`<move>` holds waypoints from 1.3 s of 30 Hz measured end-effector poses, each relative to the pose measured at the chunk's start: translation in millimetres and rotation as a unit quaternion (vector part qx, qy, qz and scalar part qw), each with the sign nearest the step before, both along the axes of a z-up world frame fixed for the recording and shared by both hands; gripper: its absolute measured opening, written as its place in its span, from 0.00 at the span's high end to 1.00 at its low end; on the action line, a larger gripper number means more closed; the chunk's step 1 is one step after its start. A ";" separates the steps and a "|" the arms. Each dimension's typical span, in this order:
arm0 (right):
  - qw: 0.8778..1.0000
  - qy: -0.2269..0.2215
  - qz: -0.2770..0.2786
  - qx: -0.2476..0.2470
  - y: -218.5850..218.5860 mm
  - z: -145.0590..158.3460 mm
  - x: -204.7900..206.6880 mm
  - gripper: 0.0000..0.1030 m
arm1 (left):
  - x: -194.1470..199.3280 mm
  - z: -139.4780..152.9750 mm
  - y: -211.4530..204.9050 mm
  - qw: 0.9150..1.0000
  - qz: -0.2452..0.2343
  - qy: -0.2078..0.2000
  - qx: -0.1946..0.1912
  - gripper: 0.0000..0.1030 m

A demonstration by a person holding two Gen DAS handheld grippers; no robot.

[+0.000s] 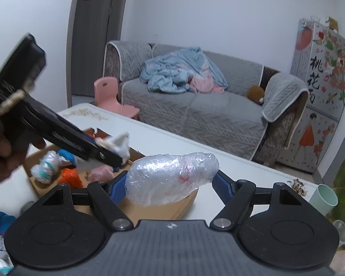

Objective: Organize objects
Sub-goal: 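Carry towel roll and plastic bundle into the tray and open both tools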

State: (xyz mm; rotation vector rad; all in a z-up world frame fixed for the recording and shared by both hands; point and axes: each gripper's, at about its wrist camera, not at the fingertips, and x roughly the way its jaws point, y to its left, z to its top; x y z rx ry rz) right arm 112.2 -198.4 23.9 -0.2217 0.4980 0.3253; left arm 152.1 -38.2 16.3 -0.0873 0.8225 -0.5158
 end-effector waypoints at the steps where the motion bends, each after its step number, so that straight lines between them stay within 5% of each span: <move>1: 1.000 0.004 0.000 -0.003 0.7 -2.8 5.3 0.28 | 7.3 -10.4 -1.2 1.000 0.000 0.009 0.003 0.58; 7: 0.999 0.026 0.020 -0.014 14.2 -18.8 28.6 0.28 | 29.5 -55.6 5.6 0.996 0.019 0.015 0.080 0.58; 15: 0.995 0.071 0.059 -0.035 48.4 -42.1 68.6 0.29 | 42.9 -54.9 10.3 0.987 0.029 -0.044 0.152 0.57; 39: 0.967 0.100 0.159 -0.172 89.1 -77.5 93.0 0.28 | 61.8 -66.9 9.8 0.990 0.015 -0.017 0.136 0.58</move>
